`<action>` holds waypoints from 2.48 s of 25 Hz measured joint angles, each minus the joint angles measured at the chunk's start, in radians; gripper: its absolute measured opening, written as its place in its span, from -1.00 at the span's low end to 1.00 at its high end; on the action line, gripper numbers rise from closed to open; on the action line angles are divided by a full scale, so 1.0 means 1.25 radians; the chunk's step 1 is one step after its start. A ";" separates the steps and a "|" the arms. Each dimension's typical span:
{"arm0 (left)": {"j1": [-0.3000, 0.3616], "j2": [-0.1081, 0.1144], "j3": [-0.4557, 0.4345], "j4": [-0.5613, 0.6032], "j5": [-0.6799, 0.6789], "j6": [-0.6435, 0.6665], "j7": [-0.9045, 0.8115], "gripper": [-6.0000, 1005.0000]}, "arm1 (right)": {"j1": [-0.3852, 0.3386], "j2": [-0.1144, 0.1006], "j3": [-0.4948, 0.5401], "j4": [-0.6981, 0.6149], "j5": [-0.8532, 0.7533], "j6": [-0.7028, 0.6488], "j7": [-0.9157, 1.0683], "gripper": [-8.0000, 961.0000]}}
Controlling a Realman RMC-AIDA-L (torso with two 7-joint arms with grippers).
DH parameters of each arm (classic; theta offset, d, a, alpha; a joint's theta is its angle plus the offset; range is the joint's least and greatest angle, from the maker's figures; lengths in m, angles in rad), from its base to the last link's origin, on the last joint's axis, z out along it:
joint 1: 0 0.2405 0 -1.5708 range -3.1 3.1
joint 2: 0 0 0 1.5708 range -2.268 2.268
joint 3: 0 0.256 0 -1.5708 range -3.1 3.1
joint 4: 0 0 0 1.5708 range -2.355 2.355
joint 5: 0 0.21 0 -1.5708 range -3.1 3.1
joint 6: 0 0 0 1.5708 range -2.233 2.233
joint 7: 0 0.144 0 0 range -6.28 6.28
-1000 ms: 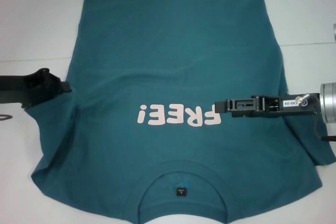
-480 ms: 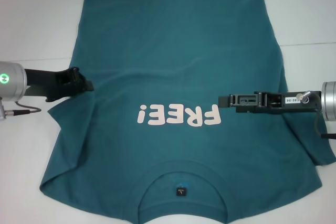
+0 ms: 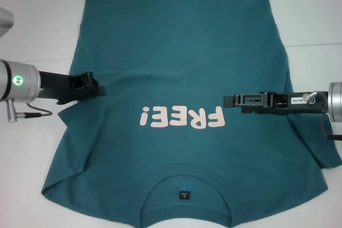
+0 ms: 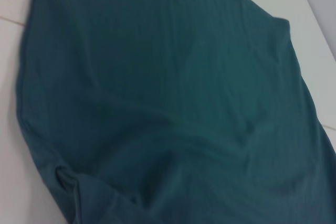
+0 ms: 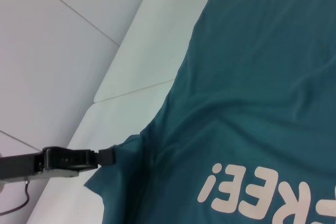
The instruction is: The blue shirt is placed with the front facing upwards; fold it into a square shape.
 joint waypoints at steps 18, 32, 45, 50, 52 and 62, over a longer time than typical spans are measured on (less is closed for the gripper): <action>0.006 -0.013 0.036 0.063 -0.043 0.066 0.040 -0.29 | -0.005 0.000 0.000 0.001 0.000 0.007 -0.001 0.92; 0.084 -0.005 -0.046 0.068 -0.025 0.078 0.001 0.38 | 0.010 -0.027 -0.012 0.001 -0.007 0.011 0.092 0.91; 0.111 -0.007 -0.048 0.062 0.054 0.090 0.022 0.36 | 0.036 -0.057 -0.022 0.000 -0.070 0.001 0.211 0.91; 0.113 -0.011 -0.048 0.039 0.056 0.070 0.012 0.36 | 0.038 -0.057 -0.022 0.001 -0.070 -0.006 0.216 0.91; 0.113 -0.015 -0.047 0.034 0.056 0.059 0.013 0.35 | 0.037 -0.057 -0.022 0.001 -0.070 -0.008 0.216 0.91; 0.114 -0.026 -0.041 0.034 0.055 0.043 0.047 0.33 | 0.029 -0.055 -0.022 0.001 -0.070 -0.016 0.210 0.91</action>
